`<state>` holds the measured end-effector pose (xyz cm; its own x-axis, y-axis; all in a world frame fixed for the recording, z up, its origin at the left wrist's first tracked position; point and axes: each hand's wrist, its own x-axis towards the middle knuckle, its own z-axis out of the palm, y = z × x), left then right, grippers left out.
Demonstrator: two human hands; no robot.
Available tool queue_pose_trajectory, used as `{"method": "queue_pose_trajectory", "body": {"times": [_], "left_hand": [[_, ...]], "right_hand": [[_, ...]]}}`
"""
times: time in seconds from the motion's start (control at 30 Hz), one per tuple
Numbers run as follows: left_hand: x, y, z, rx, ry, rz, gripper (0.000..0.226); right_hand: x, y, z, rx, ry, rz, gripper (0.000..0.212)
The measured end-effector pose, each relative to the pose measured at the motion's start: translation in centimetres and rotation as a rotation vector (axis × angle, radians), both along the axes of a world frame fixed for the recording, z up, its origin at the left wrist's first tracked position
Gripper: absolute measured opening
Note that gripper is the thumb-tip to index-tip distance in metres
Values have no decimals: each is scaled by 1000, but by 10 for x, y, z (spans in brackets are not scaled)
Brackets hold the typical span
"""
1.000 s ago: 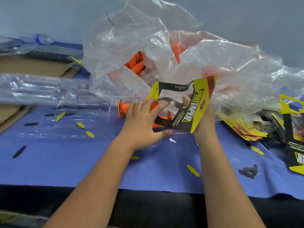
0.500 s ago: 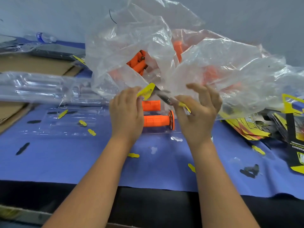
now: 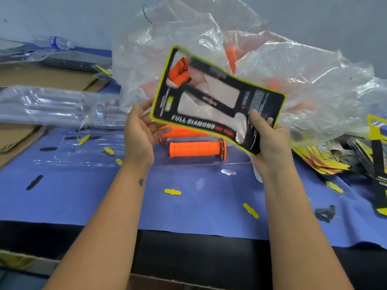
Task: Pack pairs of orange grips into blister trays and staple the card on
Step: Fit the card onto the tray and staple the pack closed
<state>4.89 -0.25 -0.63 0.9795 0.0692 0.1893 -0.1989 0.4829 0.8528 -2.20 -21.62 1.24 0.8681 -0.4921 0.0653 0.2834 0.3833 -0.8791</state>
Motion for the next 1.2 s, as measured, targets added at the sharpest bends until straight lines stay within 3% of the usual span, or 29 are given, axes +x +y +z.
{"method": "queue_pose_trajectory", "body": {"times": [0.1,0.17,0.27,0.43,0.53,0.67,0.77,0.93,1.03,1.2], "left_hand": [[6,9,-2,-135,46,-134,58],[6,11,-2,-103,85,-117,50],[7,10,-3,190,74,96,21],[8,16,-10,743,60,462,21],[5,17,-11,970,44,546,12],[4,14,-10,1014,77,556,9],[3,14,-11,1009,74,547,20],[7,15,-17,1124,-61,529,25],[9,12,-18,1134,-98,548,29],[3,7,-16,1167,-353,566,36]], "right_hand": [[0,3,-3,-290,113,15,9],[2,6,-6,-453,147,-9,10],[4,9,-10,-567,151,-29,9],[8,9,-11,-545,155,-96,22],[8,7,-13,-531,148,-165,31],[9,4,-15,-543,145,-177,36],[9,6,-17,-677,182,-222,39],[8,9,-17,-1038,312,-404,45],[8,8,-19,-1113,296,-450,44],[10,9,-25,-1217,274,-419,35]]}}
